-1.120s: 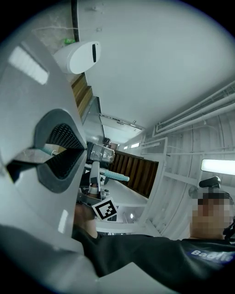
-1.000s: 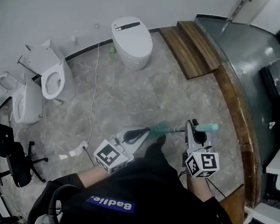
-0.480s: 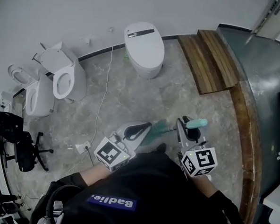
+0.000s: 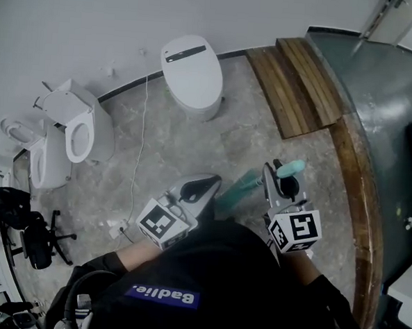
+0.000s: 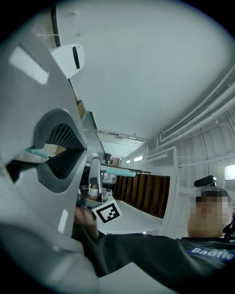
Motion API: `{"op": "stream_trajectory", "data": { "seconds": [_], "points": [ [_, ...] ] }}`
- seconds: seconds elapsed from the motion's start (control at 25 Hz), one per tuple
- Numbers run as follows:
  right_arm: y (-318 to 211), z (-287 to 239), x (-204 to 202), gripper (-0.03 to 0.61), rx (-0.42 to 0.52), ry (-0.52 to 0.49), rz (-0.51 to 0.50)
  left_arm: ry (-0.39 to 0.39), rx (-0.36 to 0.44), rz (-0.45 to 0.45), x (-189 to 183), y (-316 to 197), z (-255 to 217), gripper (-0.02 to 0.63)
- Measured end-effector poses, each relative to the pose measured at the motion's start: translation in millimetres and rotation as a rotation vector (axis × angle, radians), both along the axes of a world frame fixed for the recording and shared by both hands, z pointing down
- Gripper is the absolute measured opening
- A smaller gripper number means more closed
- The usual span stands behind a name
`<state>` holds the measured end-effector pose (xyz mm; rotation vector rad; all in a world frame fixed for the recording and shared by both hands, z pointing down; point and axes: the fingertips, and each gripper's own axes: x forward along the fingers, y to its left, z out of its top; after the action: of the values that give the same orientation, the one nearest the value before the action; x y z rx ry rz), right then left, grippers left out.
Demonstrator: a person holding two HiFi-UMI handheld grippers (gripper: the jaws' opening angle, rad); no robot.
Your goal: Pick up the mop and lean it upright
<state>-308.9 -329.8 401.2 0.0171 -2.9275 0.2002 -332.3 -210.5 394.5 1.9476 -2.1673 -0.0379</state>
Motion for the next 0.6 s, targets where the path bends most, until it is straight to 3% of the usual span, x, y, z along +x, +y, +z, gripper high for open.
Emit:
{"op": "stream_trajectory", "data": {
  "seconds": [0.24, 0.6],
  "points": [
    [-57, -3, -31, 0.087, 0.043, 0.015, 0.132, 0.027, 0.028, 0.108, -45, -53, 10, 0.02],
    [-135, 1, -102, 0.084, 0.072, 0.094, 0.327, 0.105, 0.117, 0.239, -167, -122, -8, 0.02]
  ]
}}
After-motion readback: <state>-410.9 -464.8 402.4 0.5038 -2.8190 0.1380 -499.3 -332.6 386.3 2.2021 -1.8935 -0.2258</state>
